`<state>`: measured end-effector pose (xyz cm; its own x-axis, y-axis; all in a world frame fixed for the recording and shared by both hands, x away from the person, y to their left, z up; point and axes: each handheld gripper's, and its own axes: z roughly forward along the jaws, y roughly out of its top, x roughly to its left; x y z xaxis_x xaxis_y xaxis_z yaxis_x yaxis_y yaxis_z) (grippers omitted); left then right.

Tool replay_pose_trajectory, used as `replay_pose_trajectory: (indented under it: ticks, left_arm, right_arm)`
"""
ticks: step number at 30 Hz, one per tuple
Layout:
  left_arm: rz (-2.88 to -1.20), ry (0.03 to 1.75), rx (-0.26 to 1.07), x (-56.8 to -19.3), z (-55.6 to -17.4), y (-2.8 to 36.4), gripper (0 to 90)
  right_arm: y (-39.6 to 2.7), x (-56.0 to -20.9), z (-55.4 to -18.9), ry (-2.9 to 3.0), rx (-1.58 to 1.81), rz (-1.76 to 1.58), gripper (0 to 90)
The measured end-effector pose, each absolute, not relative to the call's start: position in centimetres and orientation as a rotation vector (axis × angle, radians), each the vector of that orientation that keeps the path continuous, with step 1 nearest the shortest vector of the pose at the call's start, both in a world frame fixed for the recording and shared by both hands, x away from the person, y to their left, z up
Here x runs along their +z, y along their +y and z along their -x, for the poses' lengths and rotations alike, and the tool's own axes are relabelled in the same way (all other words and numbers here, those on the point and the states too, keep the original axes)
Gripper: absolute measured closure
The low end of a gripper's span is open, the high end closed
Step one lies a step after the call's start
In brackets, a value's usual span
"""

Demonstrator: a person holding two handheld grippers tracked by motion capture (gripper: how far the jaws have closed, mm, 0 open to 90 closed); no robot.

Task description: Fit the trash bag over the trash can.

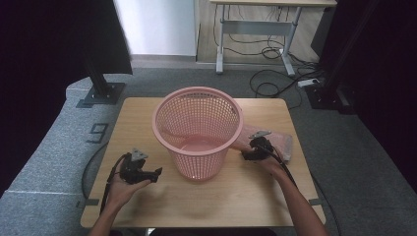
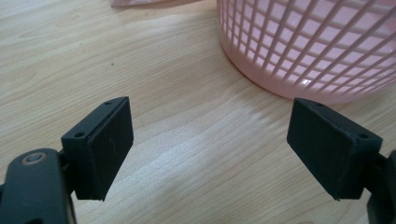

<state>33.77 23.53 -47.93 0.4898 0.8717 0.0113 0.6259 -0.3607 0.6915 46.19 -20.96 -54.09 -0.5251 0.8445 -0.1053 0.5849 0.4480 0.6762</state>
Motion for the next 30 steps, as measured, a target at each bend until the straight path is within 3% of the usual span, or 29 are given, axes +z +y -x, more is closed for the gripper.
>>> replay_pose_trajectory:
  ticks: [4,5,6,10,16,22,30]
  left_arm:
    - [-2.105,1.235,0.506,-48.1,-34.0,23.9,14.3]
    - [-2.105,1.235,0.506,-48.1,-34.0,23.9,14.3]
    - [-2.101,1.242,0.502,-48.1,-34.1,24.1,14.3]
    - [-2.093,1.247,0.496,-48.1,-34.0,24.4,14.5]
    - [-2.101,1.247,0.491,-48.2,-34.1,24.3,14.8]
    - [-2.113,1.230,0.485,-48.2,-34.0,24.0,14.9]
    - [-2.125,1.216,0.492,-47.9,-33.1,23.4,15.0]
  right_arm:
    - [-21.7,-54.0,-46.6,2.252,0.824,-1.223,54.6]
    - [-21.7,-54.0,-46.6,2.252,0.824,-1.223,54.6]
    - [-22.1,-54.0,-46.7,2.257,0.840,-1.211,66.8]
    - [-23.3,-53.8,-46.4,2.259,0.793,-1.248,82.9]
    - [-24.9,-52.9,-44.4,2.251,0.835,-1.335,87.9]
    - [-28.2,-51.6,-38.7,2.275,0.837,-1.347,88.8]
    - [-32.1,-50.9,-34.0,2.218,0.847,-1.399,88.9]
